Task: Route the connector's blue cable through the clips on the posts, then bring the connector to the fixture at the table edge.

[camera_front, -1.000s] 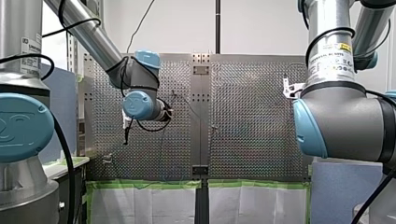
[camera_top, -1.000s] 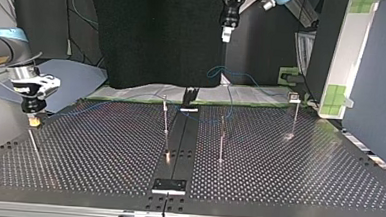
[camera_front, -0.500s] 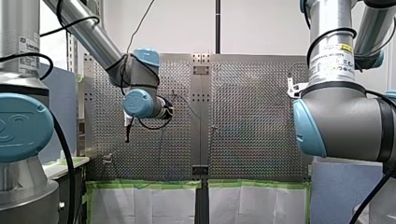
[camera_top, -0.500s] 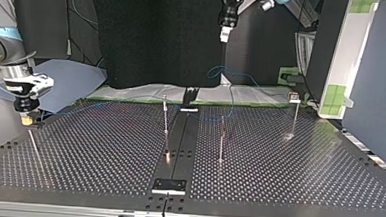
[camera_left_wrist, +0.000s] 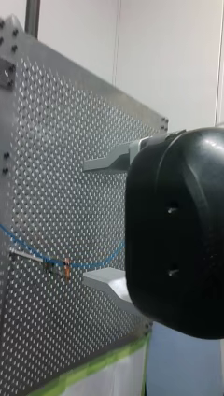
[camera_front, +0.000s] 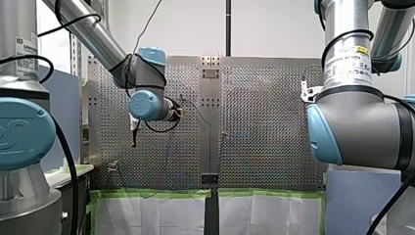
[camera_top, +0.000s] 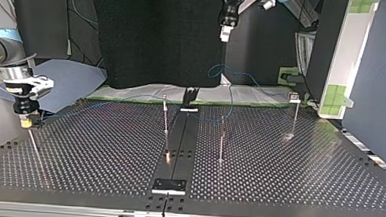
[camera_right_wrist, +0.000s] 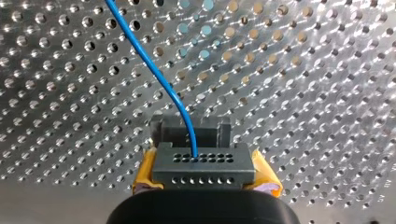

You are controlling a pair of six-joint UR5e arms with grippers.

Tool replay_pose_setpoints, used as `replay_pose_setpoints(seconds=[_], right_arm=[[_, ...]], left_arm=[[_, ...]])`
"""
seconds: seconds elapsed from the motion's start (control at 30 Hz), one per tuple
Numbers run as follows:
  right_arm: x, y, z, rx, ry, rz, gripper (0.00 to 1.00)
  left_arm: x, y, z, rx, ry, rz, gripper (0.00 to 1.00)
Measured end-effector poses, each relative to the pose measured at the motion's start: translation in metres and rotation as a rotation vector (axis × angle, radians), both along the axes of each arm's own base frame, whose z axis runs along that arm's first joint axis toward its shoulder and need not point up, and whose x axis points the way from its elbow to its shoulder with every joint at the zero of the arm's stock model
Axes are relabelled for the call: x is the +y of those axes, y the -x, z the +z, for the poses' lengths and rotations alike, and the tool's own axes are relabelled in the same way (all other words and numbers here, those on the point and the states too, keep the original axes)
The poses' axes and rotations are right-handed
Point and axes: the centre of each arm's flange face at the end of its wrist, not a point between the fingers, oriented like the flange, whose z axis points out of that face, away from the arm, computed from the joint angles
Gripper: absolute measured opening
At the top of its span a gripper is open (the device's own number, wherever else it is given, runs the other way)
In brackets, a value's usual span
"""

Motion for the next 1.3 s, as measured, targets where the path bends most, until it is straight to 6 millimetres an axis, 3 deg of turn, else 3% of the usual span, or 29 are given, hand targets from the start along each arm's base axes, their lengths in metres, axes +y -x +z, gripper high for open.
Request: replay_pose_setpoints(seconds=[0.17, 0.53, 0.9, 1.3], right_arm=[[-0.002, -0.003, 0.000, -0.011, 0.018, 0.010, 0.00], [-0.003, -0.007, -0.007, -0.020, 0.003, 0.013, 0.00], [-0.003, -0.005, -0.009, -0.021, -0.007, -0.001, 0.00], [-0.006, -0.005, -0.009, -0.005, 0.027, 0.002, 0.00]], left_arm=[[-0.001, -0.001, -0.010, 0.020, -0.036, -0.001, 1.00], [0.003, 0.005, 0.012, -0.021, 0.038, -0.006, 1.00], [0.002, 0.003, -0.002, 0.017, -0.059, 0.033, 1.00], [0.003, 0.012, 0.012, -0.016, 0.040, -0.020, 1.00]])
